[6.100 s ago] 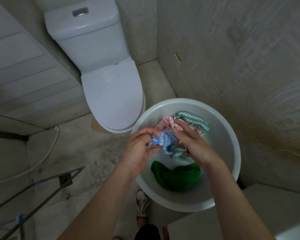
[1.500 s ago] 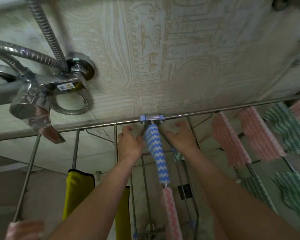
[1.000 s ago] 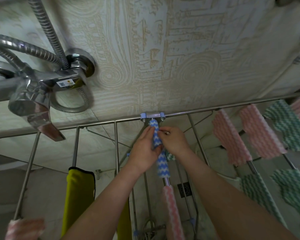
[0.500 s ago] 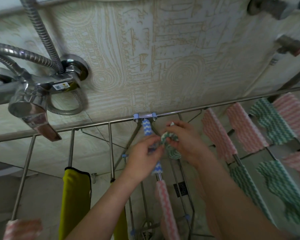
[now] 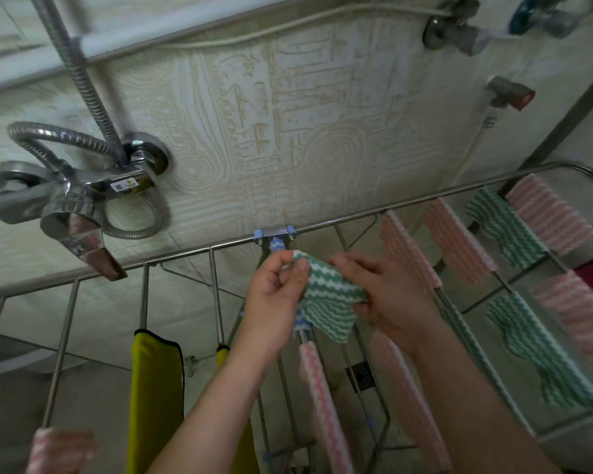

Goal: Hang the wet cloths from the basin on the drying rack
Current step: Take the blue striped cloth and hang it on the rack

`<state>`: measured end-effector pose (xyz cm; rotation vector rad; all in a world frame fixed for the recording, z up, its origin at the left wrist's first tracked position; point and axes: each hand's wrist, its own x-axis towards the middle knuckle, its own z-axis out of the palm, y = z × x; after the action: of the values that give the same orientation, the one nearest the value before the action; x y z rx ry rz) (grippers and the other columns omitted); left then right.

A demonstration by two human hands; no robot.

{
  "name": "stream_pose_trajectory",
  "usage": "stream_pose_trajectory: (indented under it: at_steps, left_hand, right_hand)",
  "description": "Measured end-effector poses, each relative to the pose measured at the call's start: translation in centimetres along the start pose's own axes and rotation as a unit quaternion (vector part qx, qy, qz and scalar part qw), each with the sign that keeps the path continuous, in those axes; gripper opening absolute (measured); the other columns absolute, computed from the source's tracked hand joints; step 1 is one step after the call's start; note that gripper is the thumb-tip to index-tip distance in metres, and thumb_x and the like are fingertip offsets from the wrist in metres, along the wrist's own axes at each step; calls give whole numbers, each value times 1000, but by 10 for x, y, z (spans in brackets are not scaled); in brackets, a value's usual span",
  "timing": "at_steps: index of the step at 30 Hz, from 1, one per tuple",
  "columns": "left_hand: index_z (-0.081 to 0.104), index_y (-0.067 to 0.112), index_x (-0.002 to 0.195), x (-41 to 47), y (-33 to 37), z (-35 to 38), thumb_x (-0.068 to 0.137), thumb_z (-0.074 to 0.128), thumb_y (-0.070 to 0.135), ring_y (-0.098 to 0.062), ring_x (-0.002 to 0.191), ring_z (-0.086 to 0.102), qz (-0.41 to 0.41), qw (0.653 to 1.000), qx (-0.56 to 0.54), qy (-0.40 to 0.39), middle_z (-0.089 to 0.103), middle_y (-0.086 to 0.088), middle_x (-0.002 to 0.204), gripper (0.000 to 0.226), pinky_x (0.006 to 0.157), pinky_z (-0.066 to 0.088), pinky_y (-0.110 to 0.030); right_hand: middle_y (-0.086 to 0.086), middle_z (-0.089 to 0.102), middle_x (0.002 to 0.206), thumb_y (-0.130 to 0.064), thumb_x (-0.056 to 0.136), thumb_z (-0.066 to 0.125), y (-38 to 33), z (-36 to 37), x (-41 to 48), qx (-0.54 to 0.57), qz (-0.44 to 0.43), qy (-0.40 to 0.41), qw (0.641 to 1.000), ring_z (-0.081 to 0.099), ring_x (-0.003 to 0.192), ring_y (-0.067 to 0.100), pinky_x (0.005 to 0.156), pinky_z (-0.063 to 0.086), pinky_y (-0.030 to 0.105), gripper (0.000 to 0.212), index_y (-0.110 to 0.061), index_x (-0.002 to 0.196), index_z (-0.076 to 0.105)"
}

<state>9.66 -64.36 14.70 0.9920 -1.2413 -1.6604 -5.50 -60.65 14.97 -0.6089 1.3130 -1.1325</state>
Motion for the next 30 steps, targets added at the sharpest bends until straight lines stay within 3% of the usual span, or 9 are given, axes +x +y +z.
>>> stream_pose_trajectory:
  at_steps: [3, 6, 12, 15, 20, 22, 25, 28, 30]
  left_hand:
    - [57, 10, 93, -5, 4, 2, 96, 47, 16, -19, 71, 63, 53, 995, 87, -6, 66, -8, 77, 12, 66, 53, -33]
    - [60, 23, 88, -8, 8, 4, 95, 53, 13, -5, 74, 61, 115, 977, 180, -3, 65, 11, 78, 14, 66, 48, -19]
    - [63, 36, 92, -11, 26, 9, 91, 53, 16, -5, 86, 64, 184, 946, 266, -22, 67, 15, 87, 22, 78, 52, -26]
    - [64, 34, 95, -14, 36, 11, 93, 48, 13, -10, 86, 65, 192, 943, 269, -49, 68, 13, 90, 27, 77, 54, -34]
    - [67, 26, 94, -19, 55, 12, 94, 53, 8, -2, 75, 63, 178, 952, 241, -53, 67, 14, 78, 23, 66, 47, -16]
    - [67, 25, 93, -21, 63, 12, 93, 54, 8, -3, 63, 59, 186, 958, 215, -40, 64, 5, 67, 21, 57, 44, -15]
    - [66, 20, 95, -22, 74, 9, 94, 53, 10, -23, 52, 51, 186, 968, 161, -40, 55, -13, 55, 15, 51, 41, -26]
    - [60, 11, 96, -21, 76, 8, 96, 48, 8, -9, 41, 39, 161, 976, 133, -65, 42, 9, 43, 13, 44, 34, -20]
    - [58, 9, 97, -21, 76, 8, 97, 46, 7, -7, 39, 34, 153, 974, 142, -84, 38, 10, 43, 13, 41, 29, -18]
  right_hand:
    - [-1, 73, 92, -29, 80, 73, -13, 2, -16, -256, -75, -57, 962, 70, 87, 14, 71, 53, 25, 25, -15, 100, 72]
    - [-7, 50, 115, -29, 78, 76, -15, -1, -18, -485, -176, 22, 856, 46, 115, 13, 97, 39, 31, 35, -25, 111, 66]
    - [-10, 64, 101, -9, 79, 74, -16, 10, -28, -314, -255, 1, 915, 57, 98, -1, 68, 44, 9, 31, -22, 103, 58]
    - [-10, 58, 92, -10, 76, 77, -13, 8, -31, -326, -269, -9, 906, 52, 87, 0, 66, 39, 8, 40, -28, 108, 60]
    - [-8, 57, 105, -18, 77, 78, -21, -2, -36, -351, -200, -91, 910, 55, 95, -2, 72, 38, 7, 26, -17, 100, 66]
    - [-8, 63, 96, -14, 79, 76, -21, -9, -38, -328, -160, -138, 921, 58, 89, 0, 75, 40, 12, 20, -9, 88, 59]
    - [19, 63, 96, -11, 77, 74, -18, -16, -41, -213, -114, -183, 953, 60, 90, 26, 84, 50, 44, 23, -8, 93, 58]
    - [38, 53, 110, -19, 83, 71, -15, -16, -41, -224, -124, -209, 944, 56, 97, 47, 94, 44, 62, 34, -15, 116, 65]
    - [29, 58, 114, -24, 81, 73, -15, -12, -41, -259, -134, -186, 938, 58, 106, 37, 98, 43, 59, 32, -13, 110, 69]
